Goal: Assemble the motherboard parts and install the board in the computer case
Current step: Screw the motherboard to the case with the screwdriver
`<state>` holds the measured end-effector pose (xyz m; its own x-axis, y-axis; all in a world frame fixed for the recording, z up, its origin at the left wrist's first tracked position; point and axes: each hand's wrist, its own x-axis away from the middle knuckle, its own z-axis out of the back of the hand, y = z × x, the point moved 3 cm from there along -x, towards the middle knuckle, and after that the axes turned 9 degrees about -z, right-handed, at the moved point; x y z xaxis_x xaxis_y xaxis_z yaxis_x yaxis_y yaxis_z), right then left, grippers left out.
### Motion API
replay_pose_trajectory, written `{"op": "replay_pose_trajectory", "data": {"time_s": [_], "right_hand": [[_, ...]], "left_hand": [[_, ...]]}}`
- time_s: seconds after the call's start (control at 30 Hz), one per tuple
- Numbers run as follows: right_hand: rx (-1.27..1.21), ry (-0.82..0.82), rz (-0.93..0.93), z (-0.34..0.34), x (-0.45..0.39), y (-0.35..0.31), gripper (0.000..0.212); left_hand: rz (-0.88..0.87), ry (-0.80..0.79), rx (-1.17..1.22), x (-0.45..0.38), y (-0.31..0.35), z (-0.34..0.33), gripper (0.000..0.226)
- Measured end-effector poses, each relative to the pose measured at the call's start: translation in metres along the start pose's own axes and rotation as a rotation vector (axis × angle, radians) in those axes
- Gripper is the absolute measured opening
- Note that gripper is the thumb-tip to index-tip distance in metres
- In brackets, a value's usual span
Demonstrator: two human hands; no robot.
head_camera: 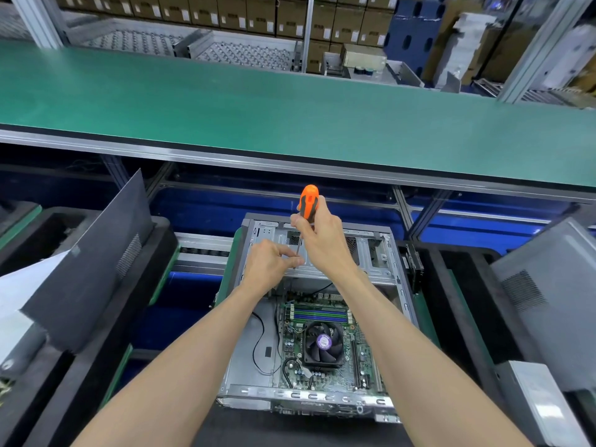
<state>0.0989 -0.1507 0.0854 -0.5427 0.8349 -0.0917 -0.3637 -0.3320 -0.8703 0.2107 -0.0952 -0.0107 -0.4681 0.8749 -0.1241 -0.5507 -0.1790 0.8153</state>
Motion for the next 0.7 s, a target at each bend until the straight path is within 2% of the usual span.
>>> {"op": "replay_pose_trajectory", "data": {"time_s": [0.17,0.27,0.3,0.33,0.4,0.47,0.53,0.7], "right_hand": [[0.082,0.017,0.047,0.002,-0.002,0.000,0.022],[0.263,0.061,0.183,0.008,-0.002,-0.006,0.065],[0.343,0.094,0.238,0.010,-0.002,-0.010,0.073],[0.400,0.125,0.288,0.012,-0.003,-0.014,0.072],[0.435,0.142,0.345,0.017,-0.005,-0.022,0.051],[0.490,0.112,0.363,0.020,-0.009,-0.029,0.027],[0.603,0.058,0.340,0.024,-0.014,-0.033,0.011],[0.862,0.026,0.281,0.024,-0.021,-0.048,0.029]], "left_hand": [[-0.012,0.002,-0.003,0.000,-0.002,-0.001,0.012],[-0.009,-0.008,-0.020,0.000,-0.003,-0.001,0.012],[-0.005,-0.012,-0.021,-0.001,-0.004,-0.002,0.013],[0.000,-0.017,-0.022,-0.001,-0.005,-0.002,0.013],[0.007,-0.018,-0.027,-0.002,-0.005,-0.003,0.014],[0.014,-0.013,-0.034,-0.003,-0.004,-0.004,0.013],[0.024,-0.015,-0.038,-0.003,-0.004,-0.005,0.013],[0.041,-0.032,-0.030,-0.001,-0.005,-0.006,0.014]]}}
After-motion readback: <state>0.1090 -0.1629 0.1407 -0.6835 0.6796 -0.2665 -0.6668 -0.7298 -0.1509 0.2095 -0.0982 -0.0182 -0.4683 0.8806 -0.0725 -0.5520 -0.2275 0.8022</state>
